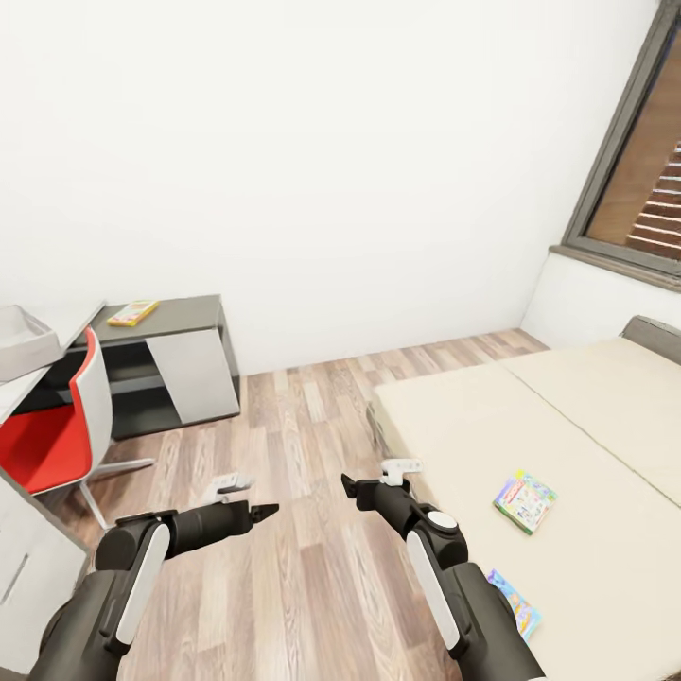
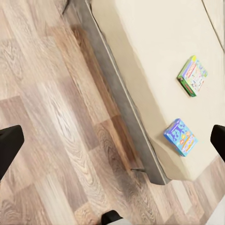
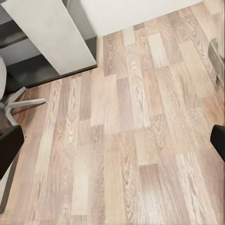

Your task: Put all the toys in the child's room - the three board games (two on the bed and one on the table), the two jigsaw puzzles on the table, and the tennis ball on the table - inside the toy box on the table in the child's room.

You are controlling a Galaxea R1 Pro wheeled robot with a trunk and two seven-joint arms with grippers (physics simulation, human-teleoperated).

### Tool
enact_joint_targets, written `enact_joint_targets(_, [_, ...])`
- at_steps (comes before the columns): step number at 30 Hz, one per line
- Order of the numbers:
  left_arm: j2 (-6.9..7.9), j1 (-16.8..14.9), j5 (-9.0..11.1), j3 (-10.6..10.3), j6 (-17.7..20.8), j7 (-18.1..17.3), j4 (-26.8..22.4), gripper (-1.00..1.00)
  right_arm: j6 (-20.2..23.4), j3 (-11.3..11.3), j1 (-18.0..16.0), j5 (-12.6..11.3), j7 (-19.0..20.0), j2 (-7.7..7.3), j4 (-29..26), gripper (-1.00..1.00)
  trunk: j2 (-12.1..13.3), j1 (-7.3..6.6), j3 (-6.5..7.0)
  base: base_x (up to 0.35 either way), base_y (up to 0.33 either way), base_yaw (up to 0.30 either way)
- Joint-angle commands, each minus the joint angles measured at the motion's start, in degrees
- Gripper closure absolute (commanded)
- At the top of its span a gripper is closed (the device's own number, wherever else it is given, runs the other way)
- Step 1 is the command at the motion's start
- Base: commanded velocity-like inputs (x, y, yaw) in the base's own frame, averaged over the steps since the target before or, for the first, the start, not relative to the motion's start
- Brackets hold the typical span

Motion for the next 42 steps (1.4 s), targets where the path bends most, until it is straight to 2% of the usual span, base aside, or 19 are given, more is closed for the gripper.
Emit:
enact_joint_targets(1, [0.01, 0.0, 0.3, 0.1, 0.3, 0.0, 0.0, -1.00, 0.3, 0.0, 0.0, -0.2, 0.1, 0.03, -0.1, -1.00, -0.1, 0.05, -0.09, 0.185, 0.164, -0.266])
enact_joint_targets(11, [0.01, 0.0, 0.3, 0.1, 0.0, 0.0, 0.0, -1.00, 0.3, 0.0, 0.0, -0.2, 0.1, 0.03, -0.1, -1.00, -0.1, 0.05, 0.20, 0.151, 0.131, -0.266])
enact_joint_targets(33, [0.01, 0.0, 0.3, 0.1, 0.0, 0.0, 0.0, -1.00, 0.3, 0.0, 0.0, -0.3, 0.1, 0.03, -0.1, -1.00, -0.1, 0.05, 0.82, 0.007, 0.006, -0.266])
enact_joint_targets(42, [0.01, 0.0, 0.3, 0.1, 0.0, 0.0, 0.0, -1.00, 0.3, 0.0, 0.0, -0.3, 0.1, 0.03, -0.1, -1.00, -0.1, 0.05, 1.07, 0.000, 0.106, -0.266])
